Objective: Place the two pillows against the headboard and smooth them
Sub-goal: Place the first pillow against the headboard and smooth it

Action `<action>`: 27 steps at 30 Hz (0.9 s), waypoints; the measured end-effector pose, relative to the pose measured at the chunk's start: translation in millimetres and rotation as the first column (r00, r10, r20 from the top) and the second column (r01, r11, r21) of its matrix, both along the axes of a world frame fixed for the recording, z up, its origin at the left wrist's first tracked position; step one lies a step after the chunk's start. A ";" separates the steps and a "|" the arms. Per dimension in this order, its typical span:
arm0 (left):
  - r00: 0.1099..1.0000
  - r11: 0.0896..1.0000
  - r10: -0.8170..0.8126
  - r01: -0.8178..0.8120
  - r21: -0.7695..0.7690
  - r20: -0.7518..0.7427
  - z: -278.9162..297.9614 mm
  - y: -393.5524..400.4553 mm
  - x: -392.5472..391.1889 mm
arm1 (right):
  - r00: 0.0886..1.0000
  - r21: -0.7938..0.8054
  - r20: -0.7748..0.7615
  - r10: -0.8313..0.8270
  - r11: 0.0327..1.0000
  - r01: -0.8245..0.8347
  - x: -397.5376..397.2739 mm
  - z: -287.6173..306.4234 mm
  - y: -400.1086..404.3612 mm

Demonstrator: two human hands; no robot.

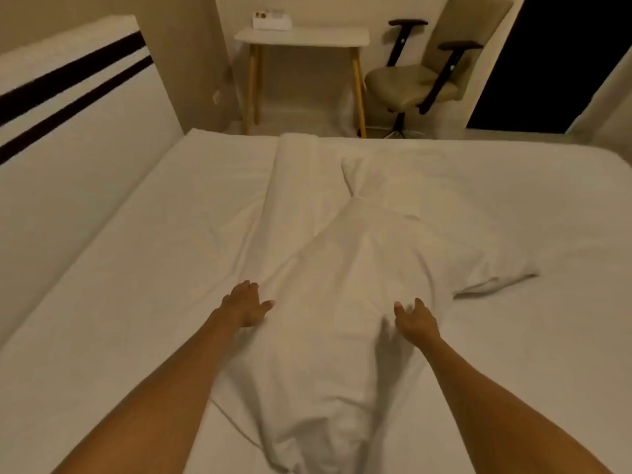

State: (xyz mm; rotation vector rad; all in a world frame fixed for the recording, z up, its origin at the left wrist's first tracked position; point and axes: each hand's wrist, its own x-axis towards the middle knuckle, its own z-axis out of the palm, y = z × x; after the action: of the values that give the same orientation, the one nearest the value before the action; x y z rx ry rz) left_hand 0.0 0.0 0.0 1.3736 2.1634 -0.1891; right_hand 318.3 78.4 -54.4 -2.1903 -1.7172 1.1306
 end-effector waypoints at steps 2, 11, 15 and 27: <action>0.998 0.999 0.050 -0.050 0.006 0.041 -19.7 10.5 -5.5 | 0.989 0.011 -0.038 -0.145 0.989 0.146 2.6 -16.4 8.8; 0.913 0.951 0.310 -0.295 -0.095 0.264 -88.4 37.0 -17.3 | 0.799 -0.162 -0.249 -0.547 0.837 0.523 6.9 -81.1 35.3; 0.846 0.922 0.379 -0.380 -0.073 0.376 -96.9 41.3 -22.1 | 0.729 -0.218 -0.302 -0.614 0.789 0.574 7.2 -96.5 37.0; 0.658 0.880 0.474 -0.367 -0.301 0.585 -43.9 16.4 -18.9 | 0.538 -0.437 -0.477 -0.695 0.719 0.541 21.7 -59.7 28.2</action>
State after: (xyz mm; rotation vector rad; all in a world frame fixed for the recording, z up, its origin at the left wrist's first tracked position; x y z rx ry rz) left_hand -18.9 16.4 -43.9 0.6522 1.7454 0.2649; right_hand 340.0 106.6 -114.1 -1.9240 -0.4531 1.6125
